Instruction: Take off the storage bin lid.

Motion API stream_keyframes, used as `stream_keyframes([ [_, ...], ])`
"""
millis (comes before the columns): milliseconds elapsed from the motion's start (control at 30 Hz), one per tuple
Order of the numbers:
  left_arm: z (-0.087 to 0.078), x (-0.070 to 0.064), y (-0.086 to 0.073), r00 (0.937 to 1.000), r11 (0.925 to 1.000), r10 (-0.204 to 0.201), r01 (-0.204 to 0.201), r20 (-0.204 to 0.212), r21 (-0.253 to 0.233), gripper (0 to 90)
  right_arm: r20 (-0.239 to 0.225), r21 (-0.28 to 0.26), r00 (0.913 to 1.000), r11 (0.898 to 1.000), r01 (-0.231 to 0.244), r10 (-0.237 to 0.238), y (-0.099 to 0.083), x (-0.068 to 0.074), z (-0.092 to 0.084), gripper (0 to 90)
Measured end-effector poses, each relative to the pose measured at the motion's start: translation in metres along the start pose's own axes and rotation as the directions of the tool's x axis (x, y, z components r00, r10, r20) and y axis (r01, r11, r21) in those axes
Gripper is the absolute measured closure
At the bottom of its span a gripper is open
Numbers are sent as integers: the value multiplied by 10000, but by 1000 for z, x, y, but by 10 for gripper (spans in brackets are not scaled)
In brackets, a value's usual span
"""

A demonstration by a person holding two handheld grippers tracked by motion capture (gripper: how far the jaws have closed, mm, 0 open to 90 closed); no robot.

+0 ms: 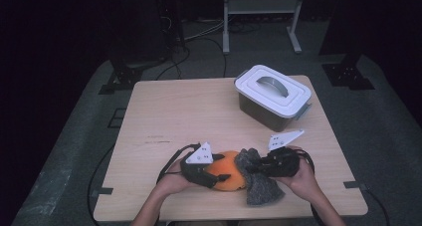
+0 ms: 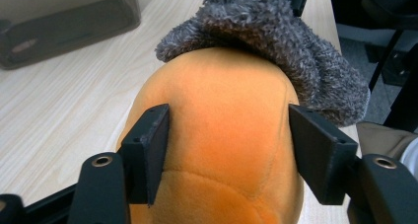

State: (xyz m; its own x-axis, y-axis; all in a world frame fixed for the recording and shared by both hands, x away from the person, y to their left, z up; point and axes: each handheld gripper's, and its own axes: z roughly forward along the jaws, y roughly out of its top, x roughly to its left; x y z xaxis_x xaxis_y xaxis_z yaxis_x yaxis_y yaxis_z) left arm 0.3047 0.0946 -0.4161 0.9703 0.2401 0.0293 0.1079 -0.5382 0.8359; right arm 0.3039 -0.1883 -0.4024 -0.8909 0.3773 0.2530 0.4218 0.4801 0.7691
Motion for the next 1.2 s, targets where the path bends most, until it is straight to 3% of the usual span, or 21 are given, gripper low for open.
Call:
stream_keyframes([
  [267, -6, 6, -8, 9998, 10000, -28, 29, 188, -49, 442, 117, -168, 9999, 9998, 89, -87, 2, 1, 4, 776],
  [400, -13, 9, -14, 9995, 10000, 21, -20, 329, -22, 472, 56, -33, 10000, 10000, 1, -1, -2, -1, 7, 779],
  [533, -16, 15, -18, 9986, 9998, -187, 191, 486, -91, 476, 175, 109, 9997, 9998, -145, 143, -7, -5, 6, 778],
  [600, -17, 14, -12, 9979, 9995, -316, 318, 567, -20, 440, 138, 94, 9998, 9998, -166, 165, -7, -5, 7, 779],
  [667, -18, 12, -3, 9978, 9980, -535, 547, 395, -315, 239, 177, 159, 9998, 9998, -73, 70, -6, -3, 9, 778],
  [700, -18, 11, 1, 9978, 9972, -512, 534, 417, -525, 218, 160, 184, 9998, 9998, -76, 73, -6, -2, 10, 778],
  [733, -17, 9, 3, 9983, 9974, -441, 461, 376, -548, 225, 130, 164, 9999, 9999, -46, 44, -6, -2, 11, 778],
  [767, -14, 8, 4, 9996, 9994, -217, 222, 190, -257, 241, 100, 161, 9999, 9999, -43, 41, -6, -2, 12, 778],
  [833, -11, 7, 0, 9999, 10000, 41, -41, 101, -37, 352, 109, 215, 9999, 9998, 5, -8, -5, 0, 13, 778],
  [933, -13, 10, -6, 9989, 9992, -315, 325, 359, -250, 417, -1, 261, 10000, 9996, -86, 86, -8, -2, 13, 778],
  [1200, -13, 11, -9, 9986, 9987, -329, 345, 410, -378, 417, 65, 284, 9999, 9995, -123, 121, -8, -5, 9, 778],
])
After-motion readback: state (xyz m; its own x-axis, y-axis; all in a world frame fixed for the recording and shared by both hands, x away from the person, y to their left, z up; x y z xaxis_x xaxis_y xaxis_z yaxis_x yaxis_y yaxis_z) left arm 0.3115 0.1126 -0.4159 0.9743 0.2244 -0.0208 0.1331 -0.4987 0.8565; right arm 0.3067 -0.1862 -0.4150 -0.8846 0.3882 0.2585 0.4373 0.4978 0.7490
